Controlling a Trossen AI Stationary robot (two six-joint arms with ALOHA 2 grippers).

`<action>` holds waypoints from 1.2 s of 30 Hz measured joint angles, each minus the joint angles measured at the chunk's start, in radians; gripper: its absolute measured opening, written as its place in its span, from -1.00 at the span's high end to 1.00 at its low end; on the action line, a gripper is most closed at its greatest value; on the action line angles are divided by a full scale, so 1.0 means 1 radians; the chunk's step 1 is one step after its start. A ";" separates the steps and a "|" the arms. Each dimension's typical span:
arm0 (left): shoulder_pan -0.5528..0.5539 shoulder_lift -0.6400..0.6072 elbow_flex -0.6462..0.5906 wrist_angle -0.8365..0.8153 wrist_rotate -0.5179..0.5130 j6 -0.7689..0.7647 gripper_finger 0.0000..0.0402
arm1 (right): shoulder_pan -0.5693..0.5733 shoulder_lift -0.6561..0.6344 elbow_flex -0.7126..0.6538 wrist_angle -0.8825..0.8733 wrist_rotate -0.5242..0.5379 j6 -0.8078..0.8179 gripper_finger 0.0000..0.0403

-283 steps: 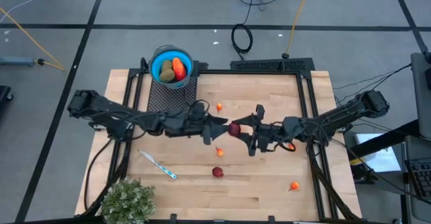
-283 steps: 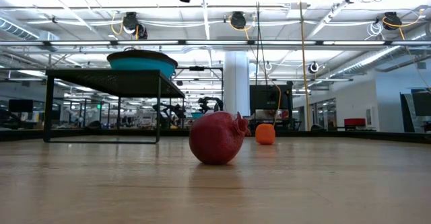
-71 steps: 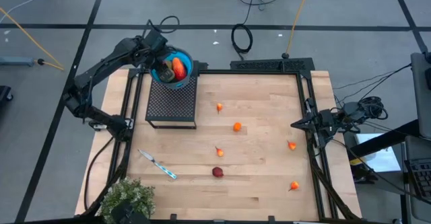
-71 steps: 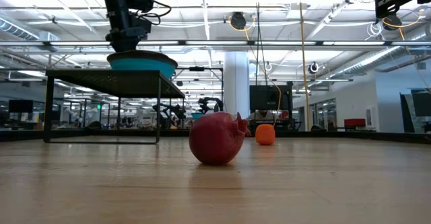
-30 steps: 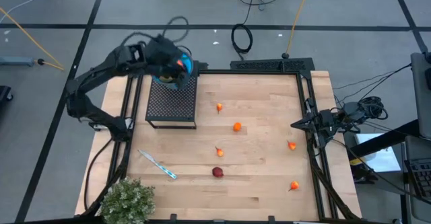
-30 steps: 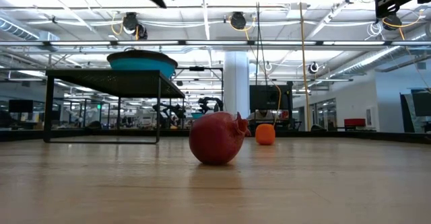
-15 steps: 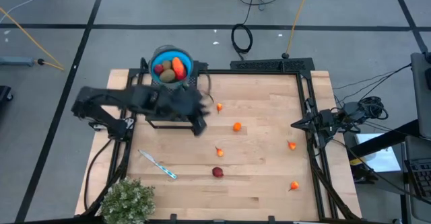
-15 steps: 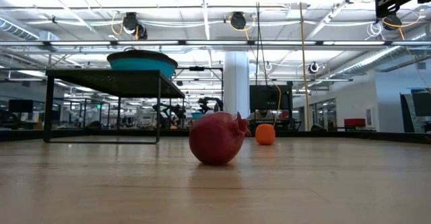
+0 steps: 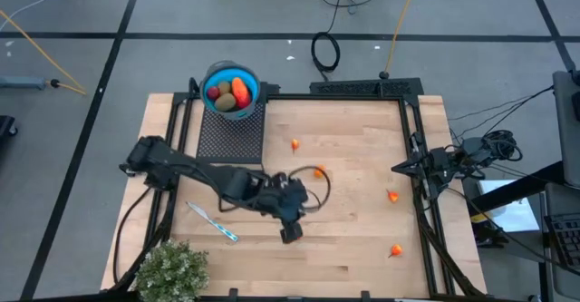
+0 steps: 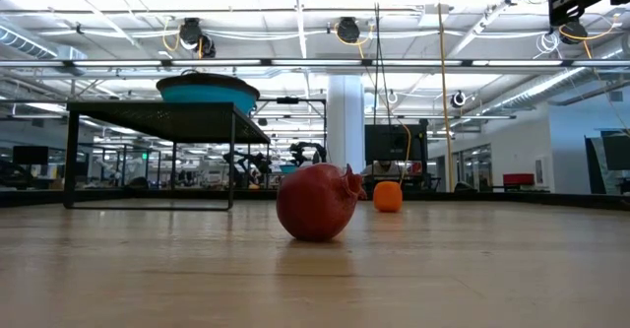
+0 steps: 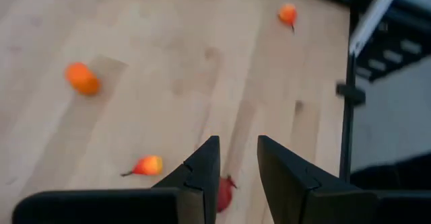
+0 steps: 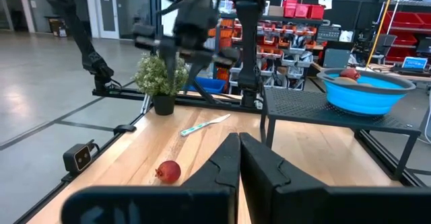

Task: Pick & Place Fruit
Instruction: Put the pomegranate into the blue strainer bowl on the shelf

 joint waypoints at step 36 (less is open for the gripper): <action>-0.051 0.261 -0.001 -0.079 0.109 0.660 -0.37 | 0.000 0.000 0.000 0.000 0.000 0.000 0.98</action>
